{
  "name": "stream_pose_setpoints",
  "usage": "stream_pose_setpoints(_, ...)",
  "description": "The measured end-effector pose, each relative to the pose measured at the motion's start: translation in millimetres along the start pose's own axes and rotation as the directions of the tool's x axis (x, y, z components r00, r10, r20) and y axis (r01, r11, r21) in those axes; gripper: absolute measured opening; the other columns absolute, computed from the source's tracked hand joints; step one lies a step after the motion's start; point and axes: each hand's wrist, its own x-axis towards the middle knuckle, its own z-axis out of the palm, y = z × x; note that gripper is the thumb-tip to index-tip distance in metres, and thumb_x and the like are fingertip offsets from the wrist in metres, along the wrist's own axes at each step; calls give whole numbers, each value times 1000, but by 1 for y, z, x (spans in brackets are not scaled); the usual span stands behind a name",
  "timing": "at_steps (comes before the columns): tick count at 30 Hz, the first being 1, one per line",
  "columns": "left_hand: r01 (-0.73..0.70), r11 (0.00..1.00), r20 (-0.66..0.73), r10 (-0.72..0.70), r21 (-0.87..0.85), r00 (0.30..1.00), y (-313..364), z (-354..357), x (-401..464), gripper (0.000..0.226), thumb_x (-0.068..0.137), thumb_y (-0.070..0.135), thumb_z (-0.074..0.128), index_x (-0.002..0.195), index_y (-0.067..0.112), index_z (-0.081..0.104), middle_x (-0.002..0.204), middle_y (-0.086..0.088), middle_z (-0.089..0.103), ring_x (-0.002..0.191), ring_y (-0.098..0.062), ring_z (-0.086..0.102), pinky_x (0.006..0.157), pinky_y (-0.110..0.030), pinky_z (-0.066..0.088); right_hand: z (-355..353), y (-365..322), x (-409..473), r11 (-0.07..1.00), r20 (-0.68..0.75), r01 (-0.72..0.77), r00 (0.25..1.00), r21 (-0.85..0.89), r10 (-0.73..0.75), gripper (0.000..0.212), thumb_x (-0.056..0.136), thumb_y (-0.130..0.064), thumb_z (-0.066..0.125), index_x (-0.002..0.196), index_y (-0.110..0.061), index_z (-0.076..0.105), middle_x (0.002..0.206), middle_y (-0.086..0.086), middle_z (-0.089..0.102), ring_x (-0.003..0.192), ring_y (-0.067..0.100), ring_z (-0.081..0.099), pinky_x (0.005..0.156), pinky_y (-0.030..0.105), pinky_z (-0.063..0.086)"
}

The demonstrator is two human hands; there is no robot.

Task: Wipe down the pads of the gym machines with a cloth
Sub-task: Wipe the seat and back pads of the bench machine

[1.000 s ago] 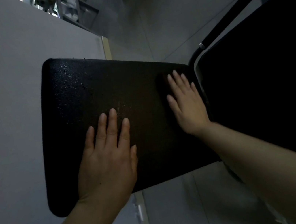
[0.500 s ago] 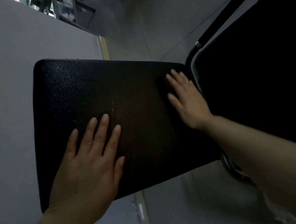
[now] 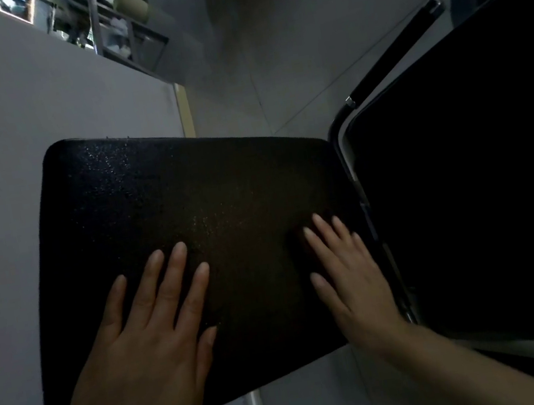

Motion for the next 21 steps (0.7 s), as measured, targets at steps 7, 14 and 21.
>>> stream_pose_setpoints(7,-12,1000,-26,11,-24,1000,-1,4,1,60,98,43,9,140,10,35,152,-18,29,138,-33,28,114,-45,7,-15,-30,155,985,-36,158,986,-62,-161,53,98,-45,32,148,-32,19,157,-7,17,144,10,4,115,38,-3)
stream_pose_setpoints(14,-7,1000,-28,7,-25,1000,-3,6,2,59,98,43,9,142,12,34,153,-16,27,140,-31,25,114,-45,7,-33,-1,202,995,-30,92,995,-41,-94,42,101,-41,25,130,-21,48,131,3,54,129,17,41,117,44,8)
stream_pose_setpoints(21,-5,1000,-37,4,-26,999,-1,4,2,59,98,43,9,141,11,33,153,-18,27,140,-33,25,114,-47,6,-29,46,144,995,-50,-99,994,16,100,53,101,-41,29,150,-27,13,159,-6,9,145,10,4,113,27,5)
